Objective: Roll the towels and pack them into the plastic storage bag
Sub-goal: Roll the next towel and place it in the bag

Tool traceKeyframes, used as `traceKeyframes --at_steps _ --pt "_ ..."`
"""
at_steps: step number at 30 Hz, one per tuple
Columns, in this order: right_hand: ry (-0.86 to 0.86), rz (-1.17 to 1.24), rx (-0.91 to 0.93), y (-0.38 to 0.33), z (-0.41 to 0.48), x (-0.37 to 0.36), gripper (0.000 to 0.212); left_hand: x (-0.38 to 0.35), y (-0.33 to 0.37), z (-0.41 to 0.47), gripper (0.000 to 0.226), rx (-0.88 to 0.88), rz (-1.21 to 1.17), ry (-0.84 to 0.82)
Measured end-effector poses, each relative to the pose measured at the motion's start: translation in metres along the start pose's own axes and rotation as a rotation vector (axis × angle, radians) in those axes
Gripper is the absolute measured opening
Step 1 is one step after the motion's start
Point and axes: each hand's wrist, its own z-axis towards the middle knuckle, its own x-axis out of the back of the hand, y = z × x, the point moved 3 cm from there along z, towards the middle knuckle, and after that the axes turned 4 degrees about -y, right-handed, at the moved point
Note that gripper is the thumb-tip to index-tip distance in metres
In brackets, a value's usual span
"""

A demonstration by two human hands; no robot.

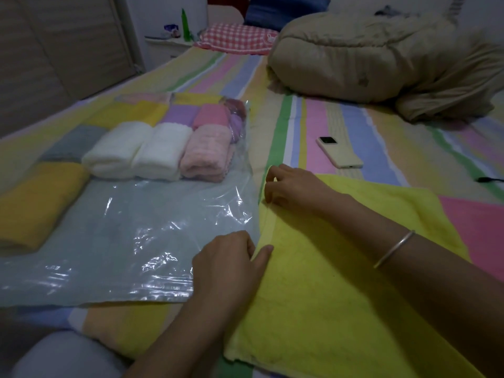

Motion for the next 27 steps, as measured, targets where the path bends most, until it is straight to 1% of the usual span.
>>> traceKeyframes --at_steps 3,5,8,10,13,14,17,19,21,23,25,26,27 --pt "-0.041 0.022 -0.021 -0.002 -0.003 -0.004 0.018 -0.005 0.001 0.005 0.031 -0.038 0.009 0.041" --pt "-0.090 0.055 -0.042 -0.003 -0.005 -0.007 0.021 -0.007 -0.002 0.004 0.028 -0.042 0.004 0.068" --pt "-0.132 0.022 -0.074 -0.005 -0.002 -0.006 0.014 -0.010 -0.005 0.001 0.028 -0.034 -0.022 0.090" --pt "-0.055 0.032 -0.127 -0.006 0.003 0.000 0.011 -0.011 -0.006 -0.001 0.028 -0.024 -0.044 0.108" --pt "0.117 0.064 -0.218 -0.009 0.006 0.007 0.009 -0.009 -0.006 -0.001 0.028 0.016 -0.057 0.143" --pt "0.132 0.072 -0.240 -0.012 0.006 0.004 0.009 -0.010 -0.006 0.000 0.028 0.027 -0.049 0.147" --pt "0.094 0.165 -0.338 -0.019 -0.001 -0.013 0.012 -0.013 -0.004 0.001 0.026 0.032 0.019 0.116" --pt "0.104 0.270 -0.403 -0.019 -0.013 -0.017 0.021 -0.012 -0.001 0.000 0.024 0.027 0.070 0.083" --pt "0.096 0.330 -0.438 -0.014 -0.033 -0.010 0.036 -0.007 0.004 -0.004 0.021 0.006 0.126 0.121" --pt "0.064 0.314 -0.489 -0.006 -0.061 -0.003 0.045 -0.006 0.018 -0.009 0.025 -0.093 0.169 0.236" --pt "0.021 0.261 -0.591 0.011 -0.096 0.003 0.051 -0.014 0.046 -0.020 0.030 -0.296 0.106 0.348" --pt "-0.011 0.242 -0.665 0.022 -0.116 0.004 0.053 -0.023 0.064 -0.027 0.031 -0.410 0.060 0.362" --pt "-0.049 0.226 -0.747 0.035 -0.136 0.005 0.054 -0.034 0.085 -0.037 0.036 -0.507 0.026 0.332"
